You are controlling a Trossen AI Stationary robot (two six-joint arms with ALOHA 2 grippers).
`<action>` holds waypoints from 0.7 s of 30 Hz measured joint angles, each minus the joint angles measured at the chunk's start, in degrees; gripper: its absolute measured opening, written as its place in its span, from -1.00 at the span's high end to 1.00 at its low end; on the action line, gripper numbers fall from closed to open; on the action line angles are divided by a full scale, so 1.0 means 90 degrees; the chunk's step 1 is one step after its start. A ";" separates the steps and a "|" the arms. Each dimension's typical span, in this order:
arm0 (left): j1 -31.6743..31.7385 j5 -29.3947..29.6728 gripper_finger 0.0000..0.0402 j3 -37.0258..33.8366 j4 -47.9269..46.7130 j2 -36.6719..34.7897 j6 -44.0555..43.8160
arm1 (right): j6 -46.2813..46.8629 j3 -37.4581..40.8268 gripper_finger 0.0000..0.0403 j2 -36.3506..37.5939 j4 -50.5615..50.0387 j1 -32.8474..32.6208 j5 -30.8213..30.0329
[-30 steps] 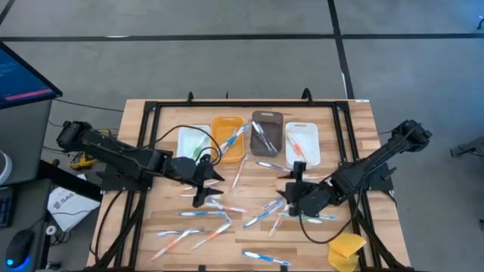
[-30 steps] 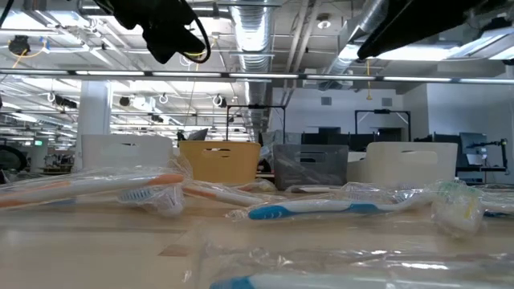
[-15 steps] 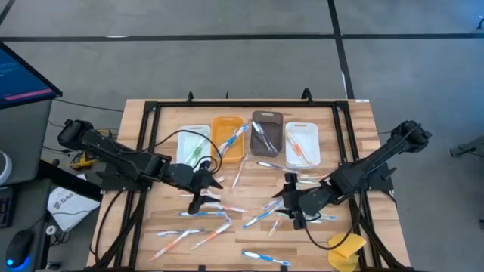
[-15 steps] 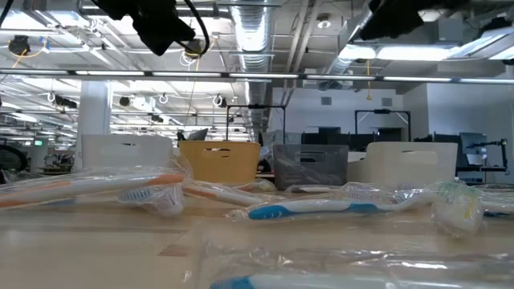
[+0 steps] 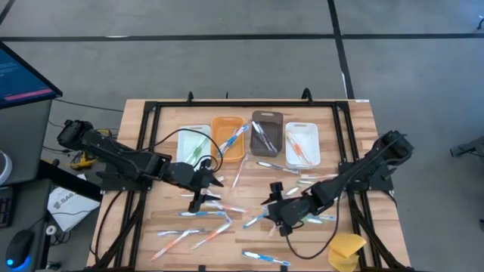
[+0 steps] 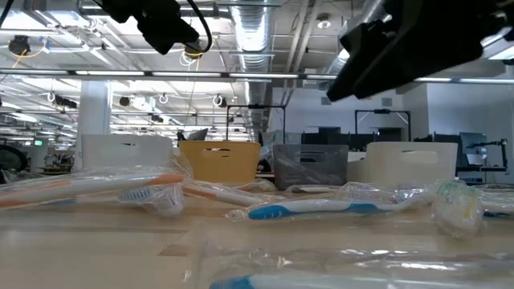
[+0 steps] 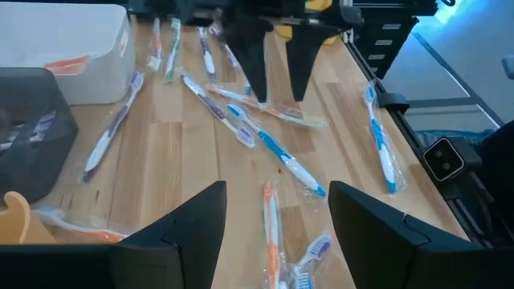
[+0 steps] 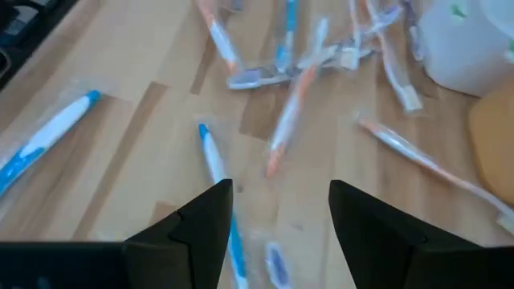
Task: Pick & Place Toothbrushes
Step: Put the blue toothbrush into the orange bin
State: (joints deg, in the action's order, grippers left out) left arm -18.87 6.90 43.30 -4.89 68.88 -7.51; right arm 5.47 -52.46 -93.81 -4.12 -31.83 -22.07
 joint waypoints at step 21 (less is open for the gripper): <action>-0.0012 0.0073 -0.06 -0.0001 0.0028 -0.0002 0.0032 | 0.0063 -0.0141 0.18 -0.0035 0.0510 0.0203 0.0453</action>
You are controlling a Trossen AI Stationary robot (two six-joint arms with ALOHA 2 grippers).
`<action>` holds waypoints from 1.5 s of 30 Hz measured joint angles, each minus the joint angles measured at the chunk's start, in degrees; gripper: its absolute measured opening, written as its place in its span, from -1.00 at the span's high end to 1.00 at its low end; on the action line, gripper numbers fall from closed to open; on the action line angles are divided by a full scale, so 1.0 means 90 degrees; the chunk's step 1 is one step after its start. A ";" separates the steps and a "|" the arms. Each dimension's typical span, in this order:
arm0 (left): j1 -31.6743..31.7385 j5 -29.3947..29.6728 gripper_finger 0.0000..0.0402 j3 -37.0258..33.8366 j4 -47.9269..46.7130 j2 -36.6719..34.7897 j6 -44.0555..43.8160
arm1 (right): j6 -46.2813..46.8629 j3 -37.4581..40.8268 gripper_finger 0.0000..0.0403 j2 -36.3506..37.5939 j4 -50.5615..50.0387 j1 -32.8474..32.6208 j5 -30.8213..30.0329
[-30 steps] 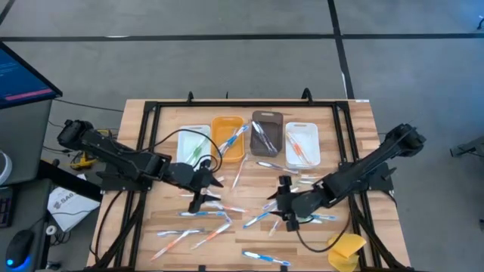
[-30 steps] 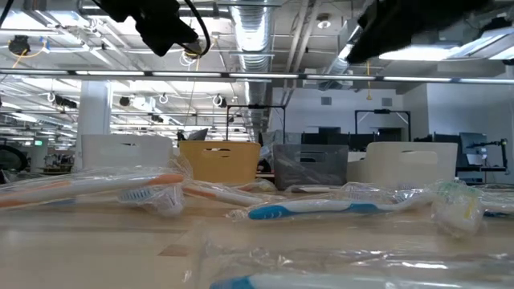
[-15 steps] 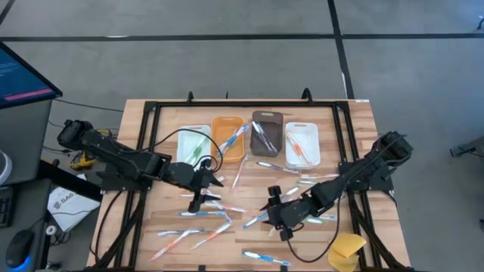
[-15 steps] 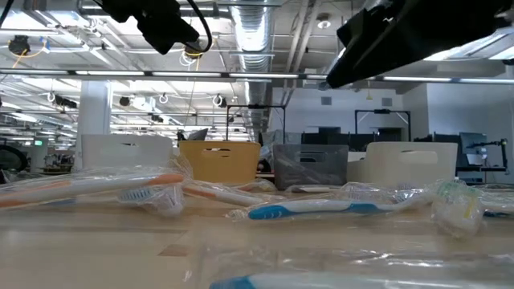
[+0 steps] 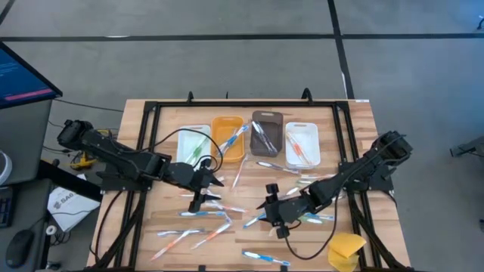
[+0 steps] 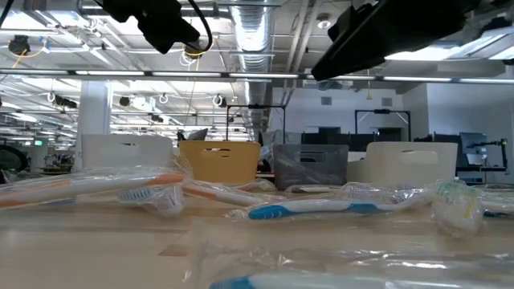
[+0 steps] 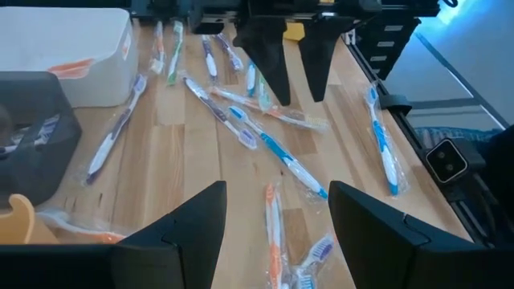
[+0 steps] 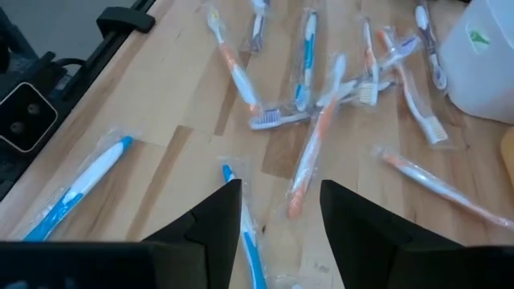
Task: Pick & Place Toothbrushes
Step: Put the blue toothbrush into the orange bin
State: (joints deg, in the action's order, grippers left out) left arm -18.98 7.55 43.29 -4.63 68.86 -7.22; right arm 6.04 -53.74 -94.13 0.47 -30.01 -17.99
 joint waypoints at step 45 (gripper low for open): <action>-0.0002 -0.0105 -0.06 0.0000 -0.0004 0.0000 -0.0417 | -0.1217 -0.0968 0.39 -0.0069 -0.1630 -0.0086 0.0068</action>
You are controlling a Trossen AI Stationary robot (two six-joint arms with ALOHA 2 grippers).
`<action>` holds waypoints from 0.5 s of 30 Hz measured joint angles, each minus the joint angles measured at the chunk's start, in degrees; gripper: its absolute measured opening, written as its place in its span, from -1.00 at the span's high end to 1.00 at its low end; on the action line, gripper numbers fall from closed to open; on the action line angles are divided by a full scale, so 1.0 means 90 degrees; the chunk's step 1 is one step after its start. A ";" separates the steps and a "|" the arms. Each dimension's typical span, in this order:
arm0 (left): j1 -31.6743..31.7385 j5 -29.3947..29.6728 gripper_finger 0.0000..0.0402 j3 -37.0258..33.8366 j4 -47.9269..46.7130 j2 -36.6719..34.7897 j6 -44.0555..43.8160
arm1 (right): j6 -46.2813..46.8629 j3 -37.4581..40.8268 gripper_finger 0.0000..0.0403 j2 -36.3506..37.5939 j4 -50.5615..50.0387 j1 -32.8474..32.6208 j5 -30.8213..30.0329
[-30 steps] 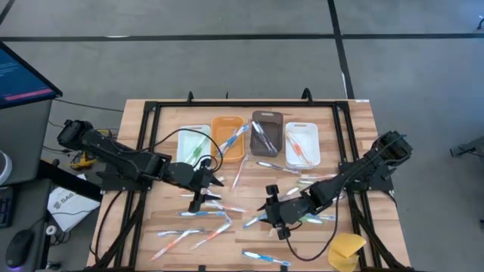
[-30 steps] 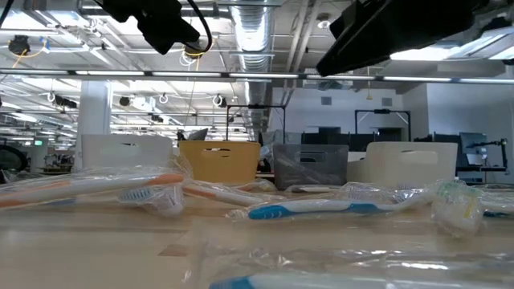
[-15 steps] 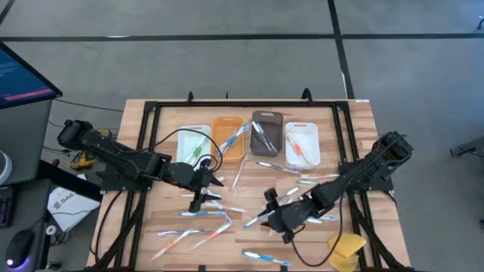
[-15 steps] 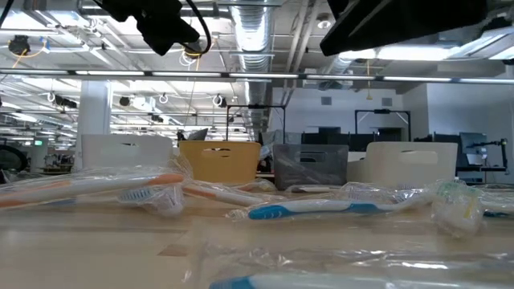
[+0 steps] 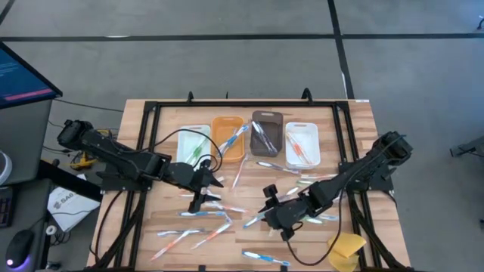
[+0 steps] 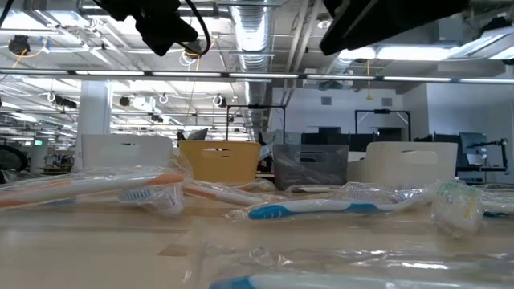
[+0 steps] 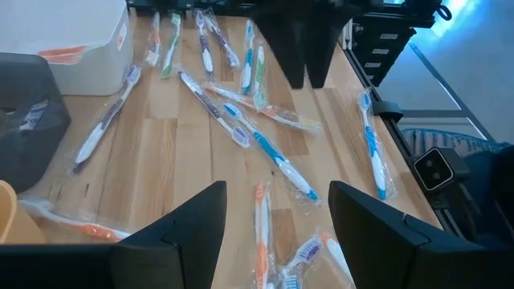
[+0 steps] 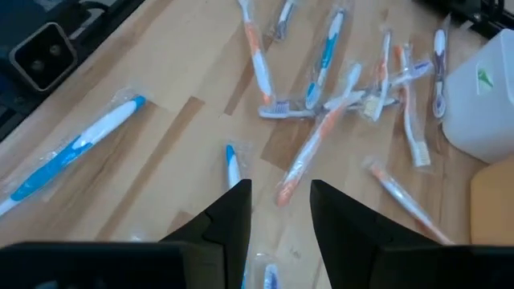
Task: Pick & Place Toothbrushes
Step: Put the blue toothbrush into the orange bin
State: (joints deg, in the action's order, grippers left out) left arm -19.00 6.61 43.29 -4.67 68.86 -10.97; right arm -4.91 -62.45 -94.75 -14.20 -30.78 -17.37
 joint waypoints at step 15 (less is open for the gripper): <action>0.0000 -0.0002 -0.06 0.0000 0.0007 -0.0002 0.0025 | 0.0020 0.0004 0.39 -0.0545 0.0903 0.0129 -0.0001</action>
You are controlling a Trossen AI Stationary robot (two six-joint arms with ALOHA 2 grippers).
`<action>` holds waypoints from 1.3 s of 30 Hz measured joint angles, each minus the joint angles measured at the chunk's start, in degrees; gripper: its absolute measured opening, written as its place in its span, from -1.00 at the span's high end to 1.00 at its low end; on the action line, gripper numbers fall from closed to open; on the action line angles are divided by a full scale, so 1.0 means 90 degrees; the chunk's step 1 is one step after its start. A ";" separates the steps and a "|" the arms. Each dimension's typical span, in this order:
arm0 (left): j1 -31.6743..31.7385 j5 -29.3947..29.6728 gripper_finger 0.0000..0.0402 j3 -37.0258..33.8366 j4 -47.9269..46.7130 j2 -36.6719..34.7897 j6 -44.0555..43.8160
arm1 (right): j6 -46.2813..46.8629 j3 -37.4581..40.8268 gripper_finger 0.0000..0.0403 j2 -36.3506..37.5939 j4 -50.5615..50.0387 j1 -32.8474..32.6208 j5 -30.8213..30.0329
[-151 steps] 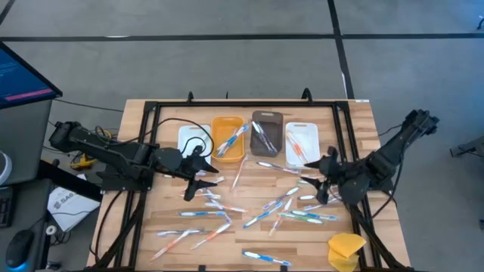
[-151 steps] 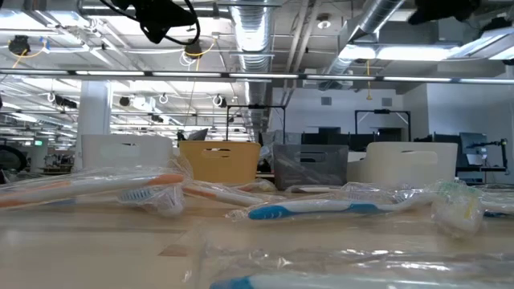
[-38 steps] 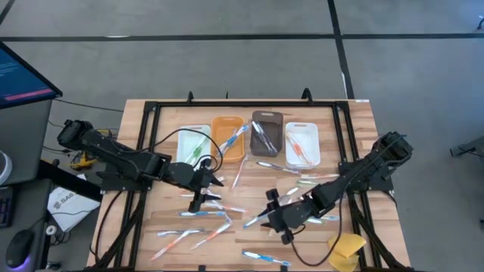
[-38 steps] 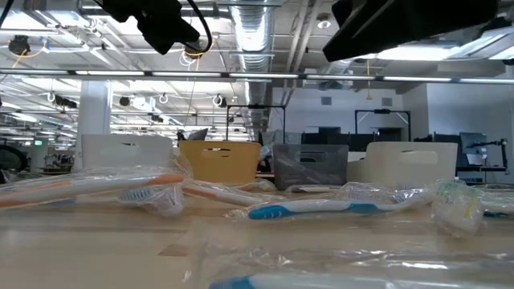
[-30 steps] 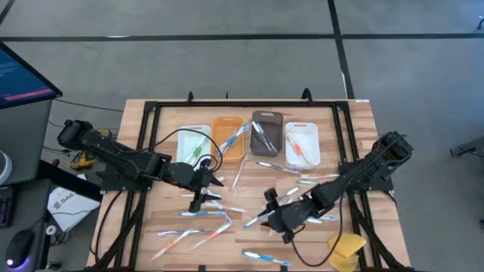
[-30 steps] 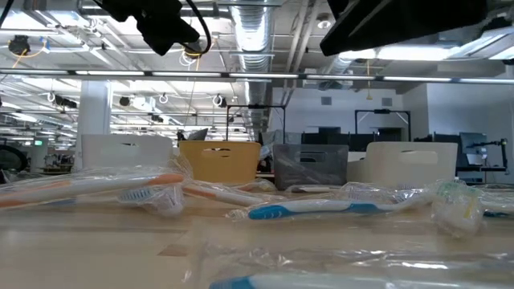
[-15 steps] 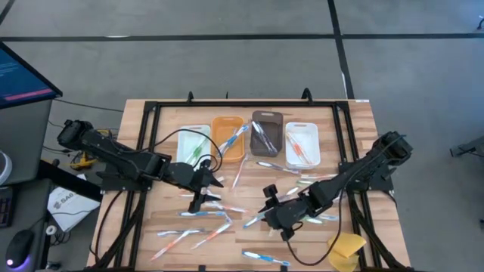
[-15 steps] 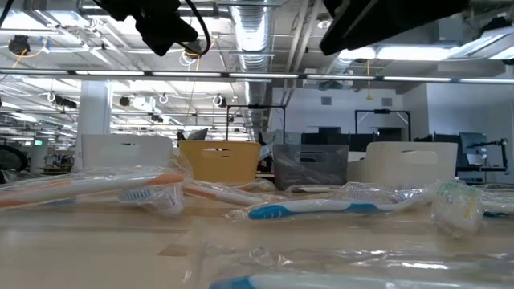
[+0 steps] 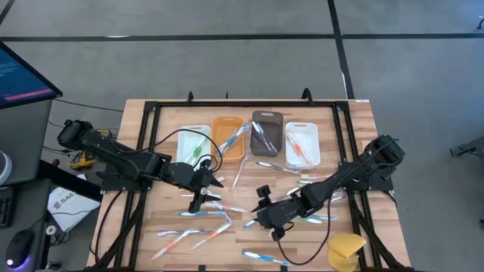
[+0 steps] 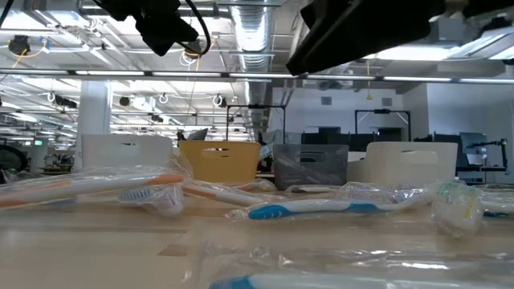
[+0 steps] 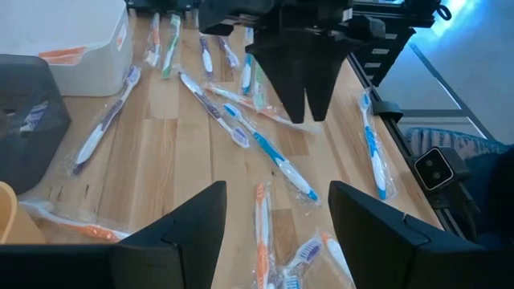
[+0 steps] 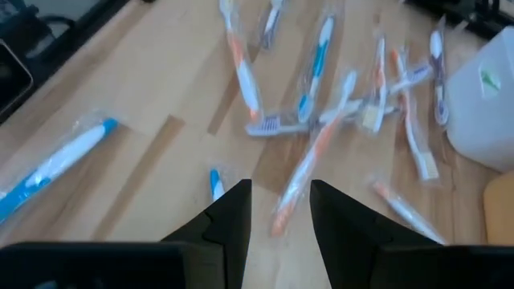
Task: Pick & Place Toothbrushes
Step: Put the blue toothbrush into the orange bin
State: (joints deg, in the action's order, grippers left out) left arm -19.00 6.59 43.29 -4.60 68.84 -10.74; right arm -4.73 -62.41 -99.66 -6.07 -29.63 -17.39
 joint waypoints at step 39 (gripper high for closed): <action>0.0022 0.0151 -0.06 0.0001 0.0141 0.0000 0.0163 | 0.0840 -0.0185 0.09 -0.0826 -0.0648 0.0165 0.0945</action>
State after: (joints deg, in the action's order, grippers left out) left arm -18.81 7.94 43.30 -3.34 68.84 -9.28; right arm 2.83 -64.07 -107.09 -11.90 -28.14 -8.88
